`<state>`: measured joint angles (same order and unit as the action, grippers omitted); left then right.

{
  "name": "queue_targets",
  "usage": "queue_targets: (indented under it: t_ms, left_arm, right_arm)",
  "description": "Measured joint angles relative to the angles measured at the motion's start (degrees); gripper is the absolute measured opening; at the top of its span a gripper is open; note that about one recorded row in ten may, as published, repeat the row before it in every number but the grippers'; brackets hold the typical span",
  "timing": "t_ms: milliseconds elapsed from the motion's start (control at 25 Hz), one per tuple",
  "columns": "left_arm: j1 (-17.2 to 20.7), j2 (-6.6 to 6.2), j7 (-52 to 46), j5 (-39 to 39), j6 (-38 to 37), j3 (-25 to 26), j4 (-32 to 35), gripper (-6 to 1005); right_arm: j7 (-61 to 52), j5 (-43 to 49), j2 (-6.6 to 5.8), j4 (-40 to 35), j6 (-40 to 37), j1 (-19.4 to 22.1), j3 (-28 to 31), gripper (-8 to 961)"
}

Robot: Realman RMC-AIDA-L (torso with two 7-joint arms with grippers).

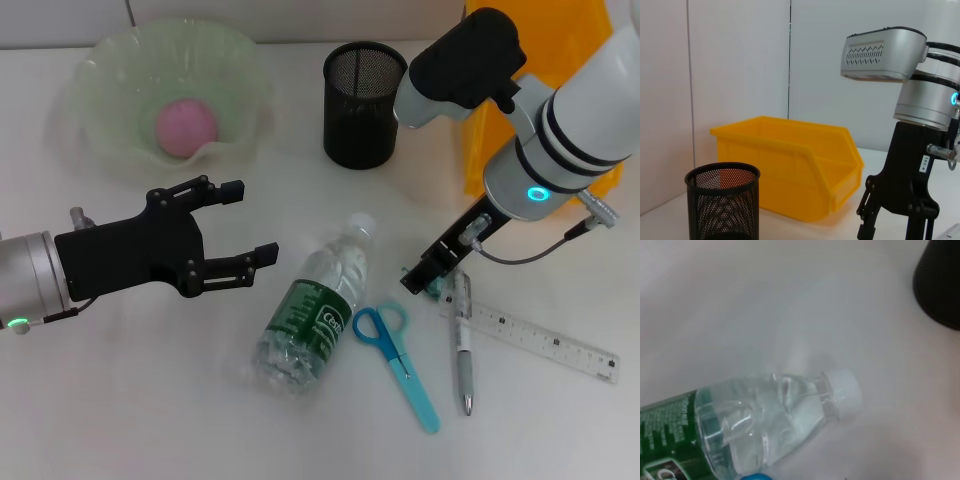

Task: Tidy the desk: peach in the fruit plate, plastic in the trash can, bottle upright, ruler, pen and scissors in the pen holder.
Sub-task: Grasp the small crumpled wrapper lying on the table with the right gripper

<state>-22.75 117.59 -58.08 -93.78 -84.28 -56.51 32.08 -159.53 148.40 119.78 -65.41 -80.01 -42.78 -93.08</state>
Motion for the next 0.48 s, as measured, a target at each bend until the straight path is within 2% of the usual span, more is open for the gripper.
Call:
queue_targets:
  t_ms: [480]
  left_arm:
    - [0.05, -0.03, -0.01, 0.00, -0.15, 0.00, 0.00, 872]
  right_arm:
    - [-0.48, -0.70, 0.02, 2.65, 1.79, -1.26, -1.93, 813]
